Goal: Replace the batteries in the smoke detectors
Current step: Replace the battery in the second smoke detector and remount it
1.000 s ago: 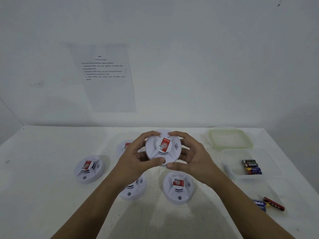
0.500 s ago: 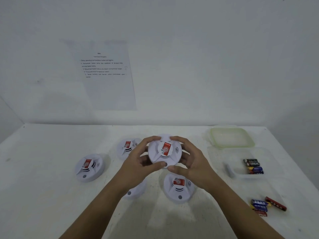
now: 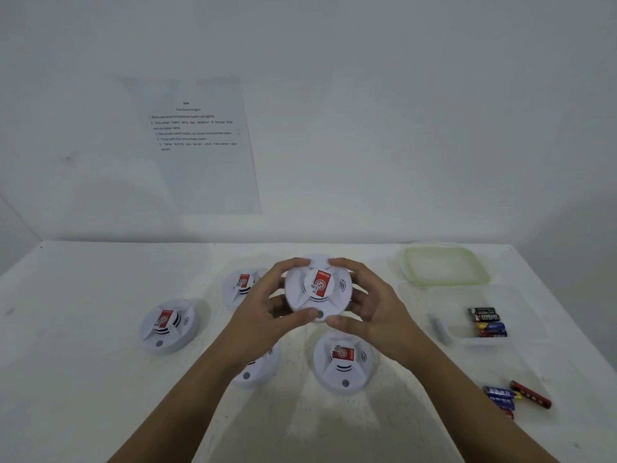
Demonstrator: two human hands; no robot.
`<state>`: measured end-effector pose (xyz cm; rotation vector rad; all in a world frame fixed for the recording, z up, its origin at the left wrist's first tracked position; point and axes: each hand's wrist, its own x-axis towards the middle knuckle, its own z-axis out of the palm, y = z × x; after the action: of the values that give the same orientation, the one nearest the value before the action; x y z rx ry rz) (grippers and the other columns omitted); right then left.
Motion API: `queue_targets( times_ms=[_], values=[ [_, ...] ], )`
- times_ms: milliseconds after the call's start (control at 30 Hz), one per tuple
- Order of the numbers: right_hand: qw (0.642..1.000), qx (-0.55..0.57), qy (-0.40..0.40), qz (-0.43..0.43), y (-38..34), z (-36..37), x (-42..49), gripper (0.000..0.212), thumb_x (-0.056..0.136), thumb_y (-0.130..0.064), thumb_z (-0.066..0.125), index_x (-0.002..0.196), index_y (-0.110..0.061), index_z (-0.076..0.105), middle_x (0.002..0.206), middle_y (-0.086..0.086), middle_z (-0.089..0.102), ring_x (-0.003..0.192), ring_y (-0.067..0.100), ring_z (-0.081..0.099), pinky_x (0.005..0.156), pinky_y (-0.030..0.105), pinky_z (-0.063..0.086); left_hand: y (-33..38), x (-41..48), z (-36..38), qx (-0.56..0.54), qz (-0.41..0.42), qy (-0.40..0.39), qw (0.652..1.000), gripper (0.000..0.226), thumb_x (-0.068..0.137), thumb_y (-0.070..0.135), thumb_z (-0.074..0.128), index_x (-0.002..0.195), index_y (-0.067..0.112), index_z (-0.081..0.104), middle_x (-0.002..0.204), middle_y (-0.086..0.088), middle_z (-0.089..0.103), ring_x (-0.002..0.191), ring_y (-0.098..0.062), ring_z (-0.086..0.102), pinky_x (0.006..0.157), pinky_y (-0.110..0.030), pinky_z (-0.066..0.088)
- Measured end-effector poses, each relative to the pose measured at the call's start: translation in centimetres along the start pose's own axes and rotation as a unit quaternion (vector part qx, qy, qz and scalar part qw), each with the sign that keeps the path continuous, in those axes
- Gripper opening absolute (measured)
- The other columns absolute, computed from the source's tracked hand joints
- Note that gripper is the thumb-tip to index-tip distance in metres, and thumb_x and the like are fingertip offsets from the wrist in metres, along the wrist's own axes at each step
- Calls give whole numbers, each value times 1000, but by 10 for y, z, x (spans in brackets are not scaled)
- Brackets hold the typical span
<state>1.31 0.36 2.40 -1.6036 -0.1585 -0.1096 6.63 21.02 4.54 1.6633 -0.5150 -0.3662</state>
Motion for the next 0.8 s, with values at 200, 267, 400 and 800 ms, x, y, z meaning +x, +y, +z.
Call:
queue_targets(
  times_ms=[200, 267, 400, 800],
  values=[
    [1000, -3, -10, -1, -3, -2, 1, 69, 81, 4, 79, 138, -25, 52, 130, 3, 63, 115, 30, 67, 94, 46, 59, 2, 0, -1, 2, 1, 1, 1000, 66, 79, 11, 84, 133, 34, 54, 127, 6, 67, 110, -20, 70, 92, -40, 60],
    [1000, -4, -11, -2, -3, -2, 1, 68, 81, 4, 79, 137, -25, 52, 130, 3, 62, 115, 29, 67, 93, 45, 59, 2, 0, -1, -2, 3, -1, 1000, 66, 78, 10, 84, 133, 33, 54, 126, 7, 67, 110, -20, 70, 91, -38, 60],
    [1000, 2, -10, -1, -3, -4, 0, 66, 83, 3, 78, 137, -24, 52, 129, 5, 63, 114, 30, 68, 93, 47, 59, 1, 1, -1, -2, 6, -4, 1000, 65, 79, 9, 83, 132, 34, 55, 124, 10, 68, 109, -18, 70, 88, -33, 61],
    [1000, 9, 16, 5, 1, -8, 3, 56, 87, 2, 75, 134, -19, 54, 125, 6, 67, 113, 30, 69, 92, 51, 59, -7, 9, 0, -19, 0, -19, 1000, 60, 86, 6, 76, 132, 38, 55, 127, 12, 66, 111, -15, 70, 83, -27, 60]
  ],
)
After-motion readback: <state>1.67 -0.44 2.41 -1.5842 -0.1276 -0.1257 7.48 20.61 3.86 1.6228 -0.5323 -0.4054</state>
